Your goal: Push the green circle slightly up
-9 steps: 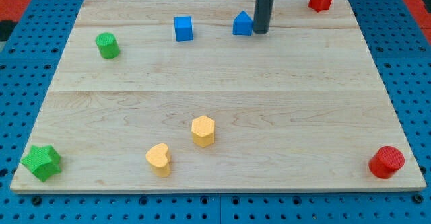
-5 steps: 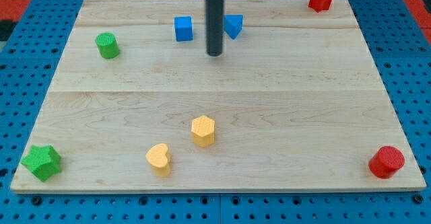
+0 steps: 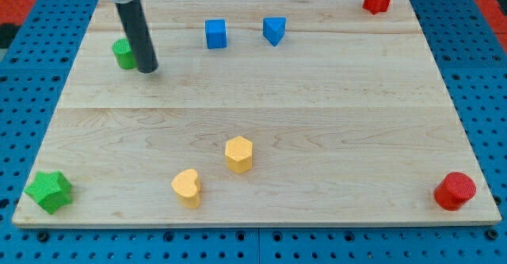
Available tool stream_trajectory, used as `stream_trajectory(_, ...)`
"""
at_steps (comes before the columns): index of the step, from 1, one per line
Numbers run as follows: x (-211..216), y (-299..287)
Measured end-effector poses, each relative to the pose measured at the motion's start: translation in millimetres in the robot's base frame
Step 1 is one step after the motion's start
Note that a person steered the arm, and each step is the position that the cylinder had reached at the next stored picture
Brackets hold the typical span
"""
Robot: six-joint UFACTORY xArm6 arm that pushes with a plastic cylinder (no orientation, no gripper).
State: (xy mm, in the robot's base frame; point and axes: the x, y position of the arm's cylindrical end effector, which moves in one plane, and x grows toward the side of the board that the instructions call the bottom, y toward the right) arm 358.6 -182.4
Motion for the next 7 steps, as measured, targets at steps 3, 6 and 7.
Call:
stream_trajectory(3, -25.3, -48.0)
stream_trajectory(6, -66.0, -80.6)
stream_trajectory(7, -81.0, -80.6)
